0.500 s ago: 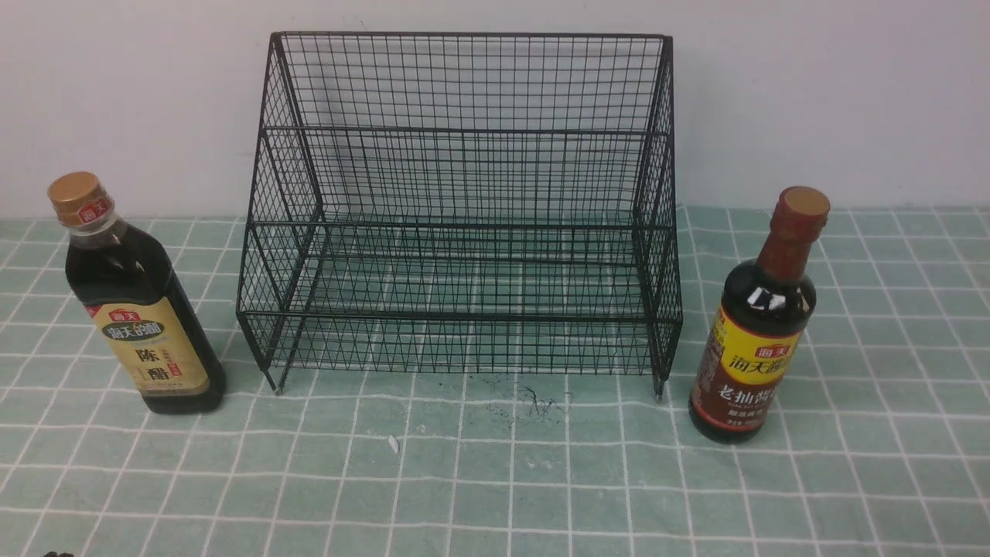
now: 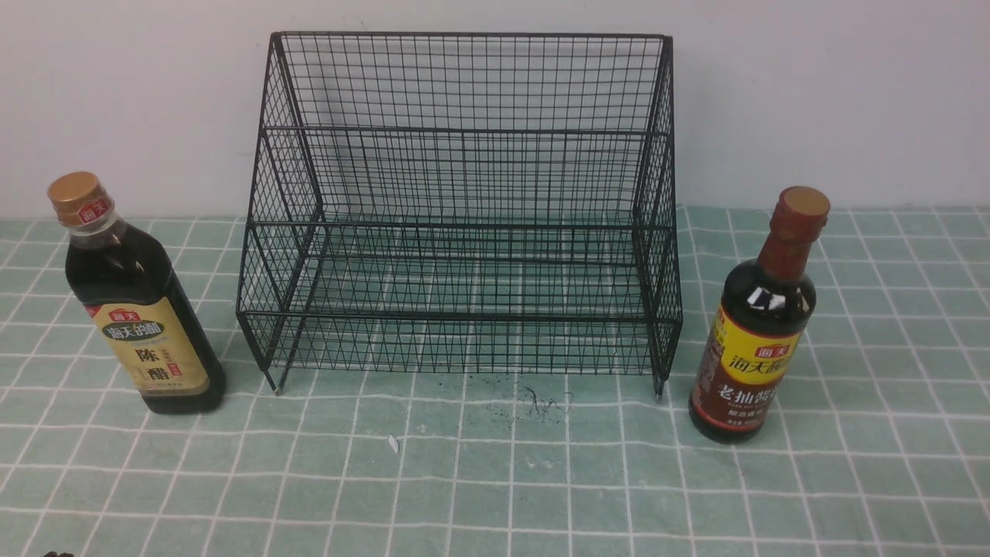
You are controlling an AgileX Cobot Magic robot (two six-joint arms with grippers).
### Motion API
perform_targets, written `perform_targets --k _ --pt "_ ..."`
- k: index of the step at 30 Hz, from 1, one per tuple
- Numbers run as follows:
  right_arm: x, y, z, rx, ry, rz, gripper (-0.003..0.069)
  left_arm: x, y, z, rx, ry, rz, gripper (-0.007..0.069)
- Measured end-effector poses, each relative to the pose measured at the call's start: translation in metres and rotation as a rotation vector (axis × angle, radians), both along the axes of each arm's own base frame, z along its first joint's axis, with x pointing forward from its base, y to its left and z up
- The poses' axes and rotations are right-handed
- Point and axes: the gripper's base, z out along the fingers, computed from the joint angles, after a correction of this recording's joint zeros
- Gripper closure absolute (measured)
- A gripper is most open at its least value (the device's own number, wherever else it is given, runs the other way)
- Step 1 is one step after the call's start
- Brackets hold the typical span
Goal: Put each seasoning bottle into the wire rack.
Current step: Use the right arm to grab the condiment bottle closest to it
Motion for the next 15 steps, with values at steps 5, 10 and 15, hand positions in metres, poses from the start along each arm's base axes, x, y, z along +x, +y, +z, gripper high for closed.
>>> perform_targets --k 5,10,15 --pt "0.000 0.000 0.000 0.002 0.000 0.000 0.0669 0.000 0.000 0.000 0.000 0.000 0.000 0.0631" --pt "0.002 0.004 0.010 0.236 -0.143 0.015 0.0669 0.000 0.000 0.000 0.000 0.000 0.000 0.0631" --pt "0.002 0.003 0.029 0.522 -0.366 0.018 0.0669 0.000 0.000 0.000 0.000 0.000 0.000 0.0631"
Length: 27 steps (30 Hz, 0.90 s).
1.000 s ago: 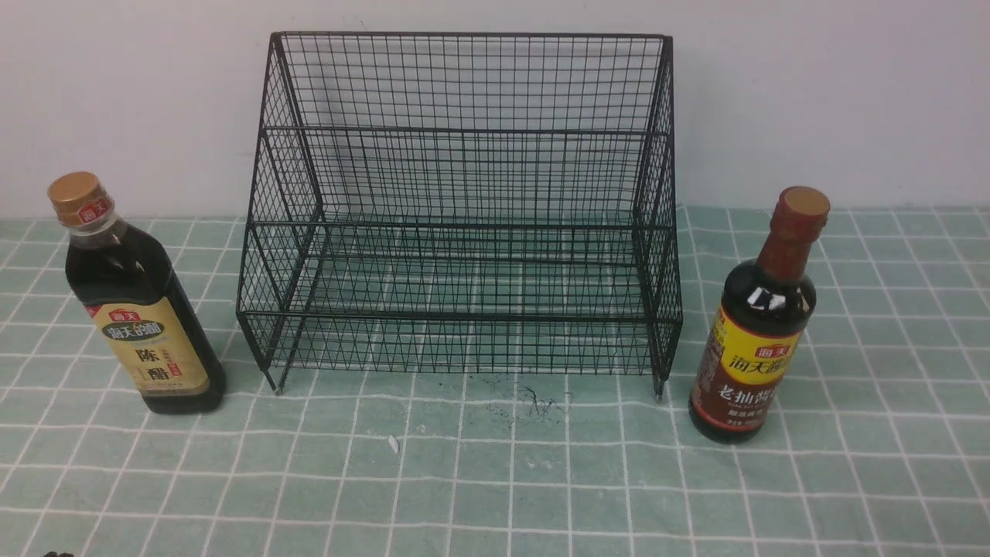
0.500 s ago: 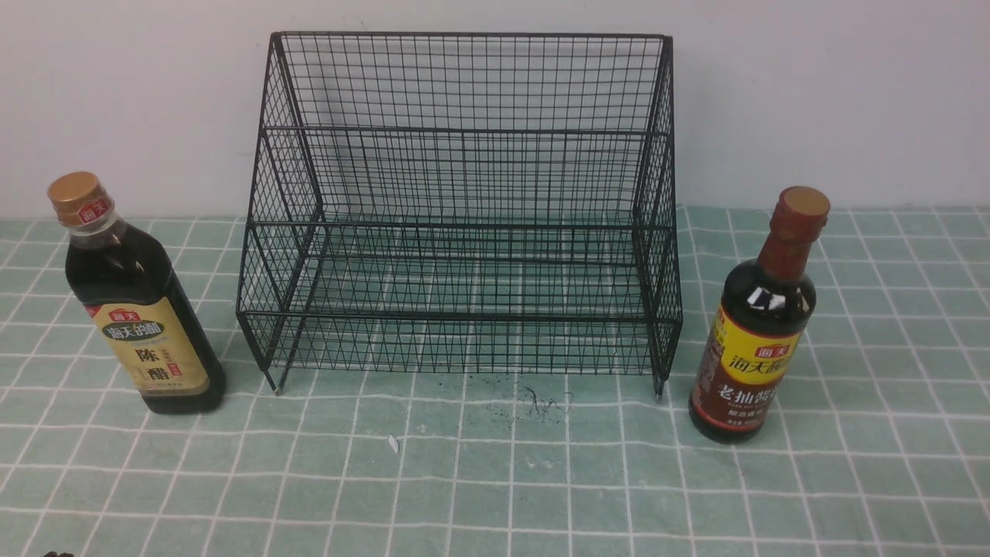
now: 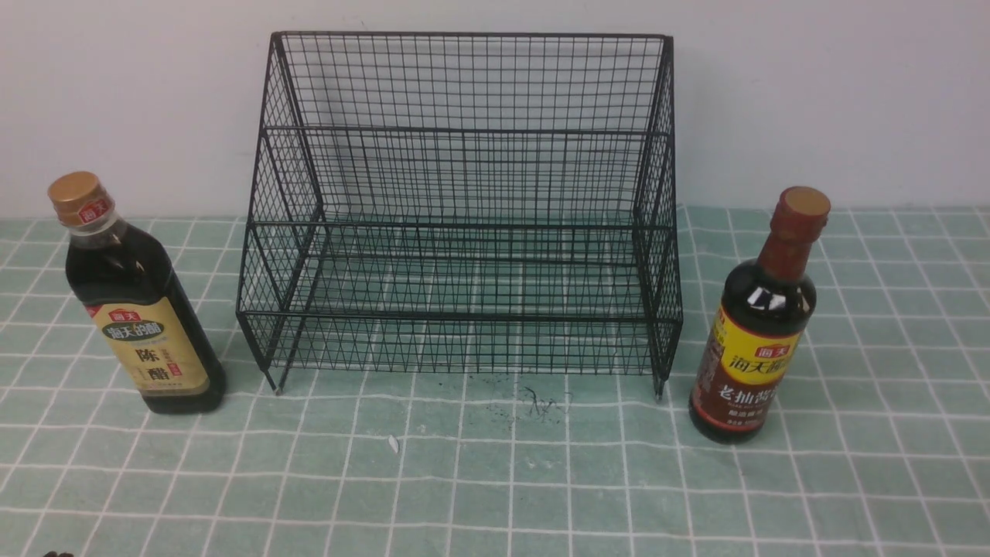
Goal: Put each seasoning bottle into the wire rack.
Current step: Use the right arm to grab the condiment bottle closest to it
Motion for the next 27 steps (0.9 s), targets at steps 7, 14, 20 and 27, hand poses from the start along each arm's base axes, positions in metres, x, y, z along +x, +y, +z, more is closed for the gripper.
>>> perform_targets --k 7,14,20,27 --pt "-0.003 -0.004 0.014 0.115 -0.171 -0.024 0.0669 0.000 0.000 0.000 0.000 0.000 0.000 0.0631" --pt "-0.009 0.005 0.073 -0.068 -0.127 0.071 0.0669 0.000 0.000 0.000 0.000 0.000 0.000 0.0631" --pt "0.020 0.015 0.135 -0.326 0.255 0.210 0.0669 0.000 0.000 0.000 0.000 0.000 0.000 0.0631" --pt "0.077 0.051 0.165 -0.560 0.641 0.436 0.0669 0.000 0.000 0.000 0.000 0.000 0.000 0.0631"
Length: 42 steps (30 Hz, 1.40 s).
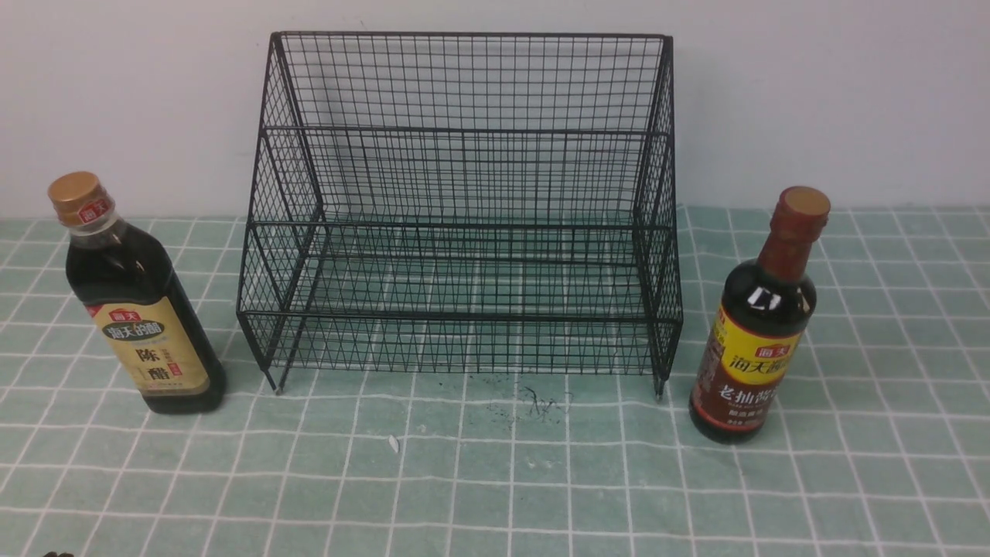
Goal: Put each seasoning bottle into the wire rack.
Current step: Use the right arm to grab the condiment bottle closest to it
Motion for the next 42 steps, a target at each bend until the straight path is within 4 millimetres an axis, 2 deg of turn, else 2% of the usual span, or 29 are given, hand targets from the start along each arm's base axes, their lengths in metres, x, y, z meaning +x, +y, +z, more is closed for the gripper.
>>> perform_targets --k 4,7,11,12,13,14,17,19,23,29,32,36,40,42 --pt "0.025 0.020 0.011 -0.082 0.006 0.106 0.0654 0.000 0.000 0.000 0.000 0.000 0.000 0.0631" --pt "0.042 0.032 0.012 -0.112 0.016 0.142 0.0611 0.000 0.000 0.000 0.000 0.000 0.000 0.0631" --pt "0.069 0.045 0.007 -0.142 0.031 0.155 0.0464 0.000 0.000 0.000 0.000 0.000 0.000 0.0631" --pt "0.070 0.046 0.007 -0.144 0.030 0.155 0.0455 0.000 0.000 0.000 0.000 0.000 0.000 0.0631" --pt "0.076 0.048 0.004 -0.154 0.034 0.156 0.0408 0.000 0.000 0.000 0.000 0.000 0.000 0.0631" --pt "0.084 0.051 -0.001 -0.173 0.034 0.157 0.0329 0.000 0.000 0.000 0.000 0.000 0.000 0.0631" --pt "0.097 0.053 -0.010 -0.217 0.042 0.139 0.0195 0.000 0.000 0.000 0.000 0.000 0.000 0.0631" --pt "0.104 0.054 -0.016 -0.232 0.049 0.115 0.0131 0.000 0.000 0.000 0.000 0.000 0.000 0.0631" --pt "0.119 0.058 -0.027 -0.249 0.057 0.074 0.0084 0.000 0.000 0.000 0.000 0.000 0.000 0.0631" --pt "0.135 0.066 -0.048 -0.262 0.113 0.069 0.0081 0.000 0.000 0.000 0.000 0.000 0.000 0.0631" --pt "0.140 0.069 -0.057 -0.264 0.142 0.069 0.0128 0.000 0.000 0.000 0.000 0.000 0.000 0.0631" --pt "0.143 0.070 -0.061 -0.266 0.159 0.069 0.0390 0.000 0.000 0.000 0.000 0.000 0.000 0.0631" --pt "0.140 0.069 -0.058 -0.280 0.154 0.084 0.0375 0.000 0.000 0.000 0.000 0.000 0.000 0.0631" --pt "0.132 0.065 -0.053 -0.293 0.169 0.092 0.0375 0.000 0.000 0.000 0.000 0.000 0.000 0.0631"
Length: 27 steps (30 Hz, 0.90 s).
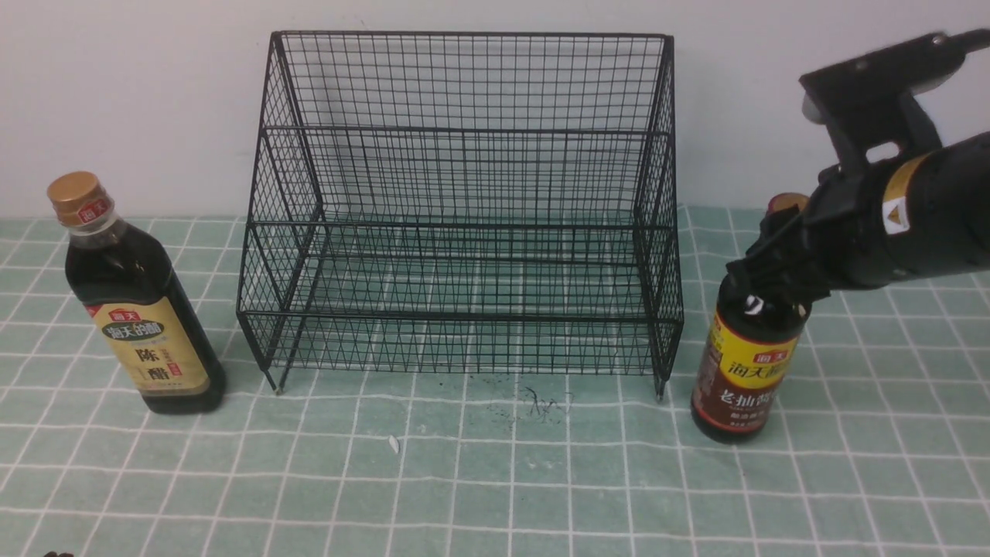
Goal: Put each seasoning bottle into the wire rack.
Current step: Use the right arm to grab the condiment bottle closest to it, then use the right arm to put the condiment bottle back on the shelf
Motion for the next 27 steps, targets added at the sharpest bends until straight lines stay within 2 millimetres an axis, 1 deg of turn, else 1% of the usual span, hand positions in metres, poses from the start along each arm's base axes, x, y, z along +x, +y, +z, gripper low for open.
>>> perform_targets --k 2,5,6,7,11,12,13,16,17,18,20,23,25,26,27 --pt "-0.008 -0.005 0.009 -0.019 0.013 0.000 0.0375 0.000 0.000 0.000 0.000 0.000 0.000 0.0631" --pt "-0.023 -0.012 0.037 -0.027 -0.001 0.011 0.0375 0.000 0.000 0.000 0.000 0.000 0.000 0.0631" --pt "-0.025 -0.013 0.042 -0.025 -0.006 0.015 0.0375 0.000 0.000 0.000 0.000 0.000 0.000 0.0631" --pt "-0.032 -0.016 0.060 -0.018 -0.026 0.036 0.0375 0.000 0.000 0.000 0.000 0.000 0.000 0.0631" --pt "-0.049 -0.015 0.109 0.040 -0.079 0.129 0.0375 0.000 0.000 0.000 0.000 0.000 0.000 0.0631" --pt "-0.049 -0.015 0.111 0.039 -0.087 0.133 0.0375 0.000 0.000 0.000 0.000 0.000 0.000 0.0631" --pt "-0.052 -0.012 0.122 0.073 -0.104 0.168 0.0375 0.000 0.000 0.000 0.000 0.000 0.000 0.0631" --pt "-0.052 -0.006 0.144 0.126 -0.158 0.224 0.0375 0.000 0.000 0.000 0.000 0.000 0.000 0.0631" --pt "-0.052 -0.006 0.144 0.127 -0.159 0.227 0.0375 0.000 0.000 0.000 0.000 0.000 0.000 0.0631" --pt "-0.048 -0.003 0.153 0.143 -0.191 0.244 0.0375 0.000 0.000 0.000 0.000 0.000 0.000 0.0631" --pt "-0.038 0.004 0.160 0.153 -0.227 0.262 0.0375 0.000 0.000 0.000 0.000 0.000 0.000 0.0631" --pt "-0.014 0.017 0.160 0.150 -0.245 0.285 0.0375 0.000 0.000 0.000 0.000 0.000 0.000 0.0631" --pt "0.003 0.025 0.156 0.148 -0.250 0.290 0.0375 0.000 0.000 0.000 0.000 0.000 0.000 0.0631" --pt "0.015 0.032 0.151 0.143 -0.244 0.293 0.0375 0.000 0.000 0.000 0.000 0.000 0.000 0.0631" --pt "0.017 0.033 0.151 0.144 -0.245 0.293 0.0375 0.000 0.000 0.000 0.000 0.000 0.000 0.0631"
